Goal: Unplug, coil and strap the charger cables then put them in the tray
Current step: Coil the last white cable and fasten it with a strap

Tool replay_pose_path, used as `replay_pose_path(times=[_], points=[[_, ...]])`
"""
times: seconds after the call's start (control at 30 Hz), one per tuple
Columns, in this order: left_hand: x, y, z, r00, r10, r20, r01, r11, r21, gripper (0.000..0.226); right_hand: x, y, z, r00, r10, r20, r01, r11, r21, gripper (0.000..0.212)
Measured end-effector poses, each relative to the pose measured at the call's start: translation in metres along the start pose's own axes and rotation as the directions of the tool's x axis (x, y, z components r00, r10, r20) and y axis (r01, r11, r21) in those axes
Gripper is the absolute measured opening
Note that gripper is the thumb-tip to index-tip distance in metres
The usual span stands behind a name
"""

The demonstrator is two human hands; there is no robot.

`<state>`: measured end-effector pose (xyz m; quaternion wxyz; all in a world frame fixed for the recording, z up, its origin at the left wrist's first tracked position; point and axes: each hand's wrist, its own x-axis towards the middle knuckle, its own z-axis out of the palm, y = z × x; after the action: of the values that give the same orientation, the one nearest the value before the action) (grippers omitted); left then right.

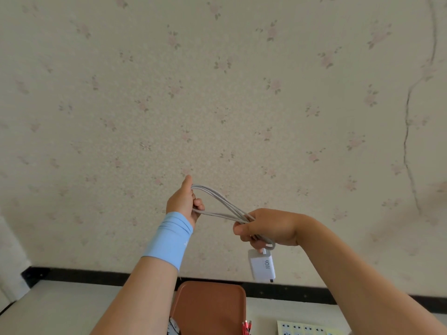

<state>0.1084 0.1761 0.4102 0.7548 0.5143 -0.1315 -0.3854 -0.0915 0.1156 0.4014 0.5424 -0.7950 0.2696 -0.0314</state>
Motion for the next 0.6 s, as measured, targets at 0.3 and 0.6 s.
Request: replay_pose_path(times=[0.3, 0.6], points=[[0.004, -0.008, -0.011, 0.738, 0.587, 0.334, -0.594, 0.328, 0.735, 0.035, -0.001, 0.005, 0.001, 0.99, 0.106, -0.088, -0.124, 0.964, -0.235, 0.031], [-0.016, -0.028, 0.001, 0.72, -0.217, 0.659, -0.651, 0.114, 0.75, 0.029, -0.011, 0.004, -0.015, 0.986, 0.077, -0.147, -0.111, 0.964, -0.243, 0.032]])
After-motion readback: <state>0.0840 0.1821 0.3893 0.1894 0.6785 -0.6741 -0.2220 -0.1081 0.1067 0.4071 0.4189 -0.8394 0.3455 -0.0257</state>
